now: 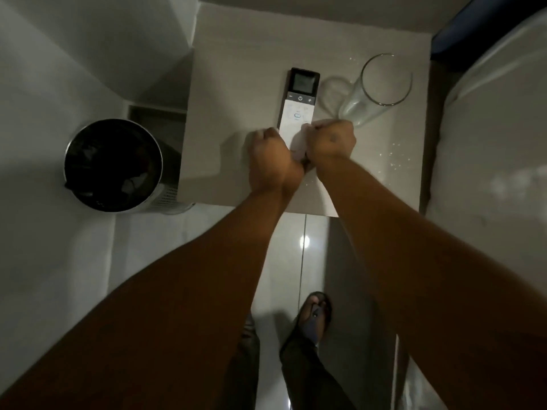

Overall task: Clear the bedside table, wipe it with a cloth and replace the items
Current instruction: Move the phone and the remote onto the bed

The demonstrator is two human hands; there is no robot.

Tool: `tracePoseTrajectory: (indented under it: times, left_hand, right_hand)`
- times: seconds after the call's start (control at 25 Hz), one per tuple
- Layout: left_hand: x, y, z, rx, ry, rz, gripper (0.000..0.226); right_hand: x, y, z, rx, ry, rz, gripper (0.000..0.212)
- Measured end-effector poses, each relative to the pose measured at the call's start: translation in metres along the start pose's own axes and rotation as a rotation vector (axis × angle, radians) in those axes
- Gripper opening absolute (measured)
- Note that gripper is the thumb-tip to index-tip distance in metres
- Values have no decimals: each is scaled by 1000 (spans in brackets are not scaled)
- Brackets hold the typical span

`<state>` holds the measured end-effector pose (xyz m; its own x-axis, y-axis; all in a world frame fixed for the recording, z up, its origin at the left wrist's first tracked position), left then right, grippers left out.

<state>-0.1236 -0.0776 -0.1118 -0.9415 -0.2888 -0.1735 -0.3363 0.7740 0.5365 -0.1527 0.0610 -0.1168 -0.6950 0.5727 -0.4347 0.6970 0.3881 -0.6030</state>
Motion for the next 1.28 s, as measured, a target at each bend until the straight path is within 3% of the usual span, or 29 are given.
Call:
tracePoseTrajectory:
  times: [0.08, 0.2, 0.44, 0.6, 0.76, 0.84, 0.96, 1.12, 1.2, 1.28]
  left_hand:
    - [-1, -4, -7, -36, 5, -3, 70]
    - [-24, -13, -26, -128, 5, -20, 67]
    - [-116, 6, -77, -101, -64, 125, 61]
    - [-157, 101, -73, -93, -201, 368, 67]
    - [-221, 232, -36, -164, -332, 782, 67]
    - [-259, 283, -13, -182, -427, 899, 68]
    - [-301, 326, 34, -88, -573, 974, 73]
    - [-303, 336, 61, -3, -620, 990, 76]
    - [-300, 331, 55, 3, -663, 997, 80]
    - [-282, 314, 34, -3, -689, 984, 85]
  right_hand:
    - [-4, 1, 4, 74, -34, 57, 3]
    - [-35, 10, -2, 204, -74, 139, 29]
    - [-129, 57, -65, 467, -121, 345, 18]
    - [-144, 94, -173, 746, 162, 425, 10]
    - [-148, 156, -304, 921, 524, 503, 7]
    - [-149, 186, -355, 996, 663, 537, 8]
    - [-148, 228, -397, 1027, 812, 664, 27]
    - [-143, 241, -400, 1008, 853, 705, 31]
    - [-148, 237, -404, 804, 914, 628, 31]
    - [-155, 208, -403, 660, 1012, 445, 12]
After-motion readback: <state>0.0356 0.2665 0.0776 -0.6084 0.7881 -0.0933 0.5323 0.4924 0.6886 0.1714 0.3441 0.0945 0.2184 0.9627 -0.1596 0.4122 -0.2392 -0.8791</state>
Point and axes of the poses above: each hand's wrist, its own x-axis towards the middle knuckle, its own z-axis out of the palm, y = z × x, the point moved 7 cm from there along x, towards the middle knuckle, and after that the axes turned 6 degrees about y, right-handed, at the moved point
